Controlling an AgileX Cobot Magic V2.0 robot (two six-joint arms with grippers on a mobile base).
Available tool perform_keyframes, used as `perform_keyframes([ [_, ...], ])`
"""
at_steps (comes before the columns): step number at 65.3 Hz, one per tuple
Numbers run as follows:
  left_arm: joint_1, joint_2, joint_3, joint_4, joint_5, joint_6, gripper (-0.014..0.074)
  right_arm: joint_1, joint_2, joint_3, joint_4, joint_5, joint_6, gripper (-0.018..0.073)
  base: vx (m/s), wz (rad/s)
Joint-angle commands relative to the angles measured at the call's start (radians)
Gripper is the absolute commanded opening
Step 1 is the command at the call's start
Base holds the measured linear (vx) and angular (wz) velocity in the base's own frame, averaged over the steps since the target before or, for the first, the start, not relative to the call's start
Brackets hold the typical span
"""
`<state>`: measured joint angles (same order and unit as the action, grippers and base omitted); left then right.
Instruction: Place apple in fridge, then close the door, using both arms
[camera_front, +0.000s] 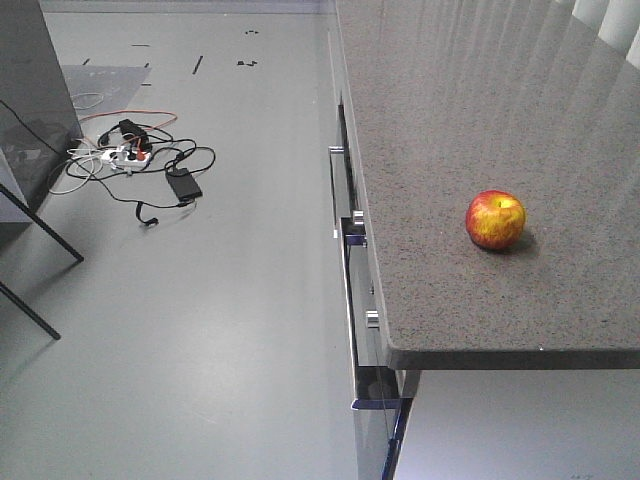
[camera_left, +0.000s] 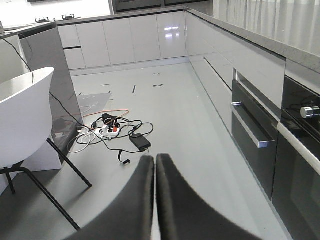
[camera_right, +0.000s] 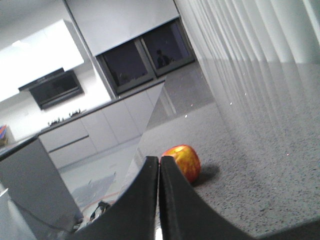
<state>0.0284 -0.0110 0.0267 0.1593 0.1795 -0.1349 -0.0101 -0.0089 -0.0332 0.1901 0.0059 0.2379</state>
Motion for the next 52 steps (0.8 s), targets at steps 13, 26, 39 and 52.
perform_keyframes([
  [13,-0.002,-0.017,0.015,-0.002,-0.067,-0.002,-0.0008,0.001,0.158,-0.448,0.033,0.325,-0.238,0.0067,0.00,0.00],
  [26,-0.002,-0.017,0.015,-0.002,-0.067,-0.002,-0.0008,0.001,0.308,-0.635,0.247,0.378,-0.504,0.0403,0.00,0.00],
  [39,-0.002,-0.017,0.015,-0.002,-0.067,-0.002,-0.0008,0.001,0.391,-0.641,0.320,0.263,-0.617,0.0730,0.00,0.00],
  [52,-0.002,-0.017,0.015,-0.002,-0.067,-0.002,-0.0008,0.001,0.520,-0.728,0.331,0.319,-0.723,0.0713,0.00,0.00],
])
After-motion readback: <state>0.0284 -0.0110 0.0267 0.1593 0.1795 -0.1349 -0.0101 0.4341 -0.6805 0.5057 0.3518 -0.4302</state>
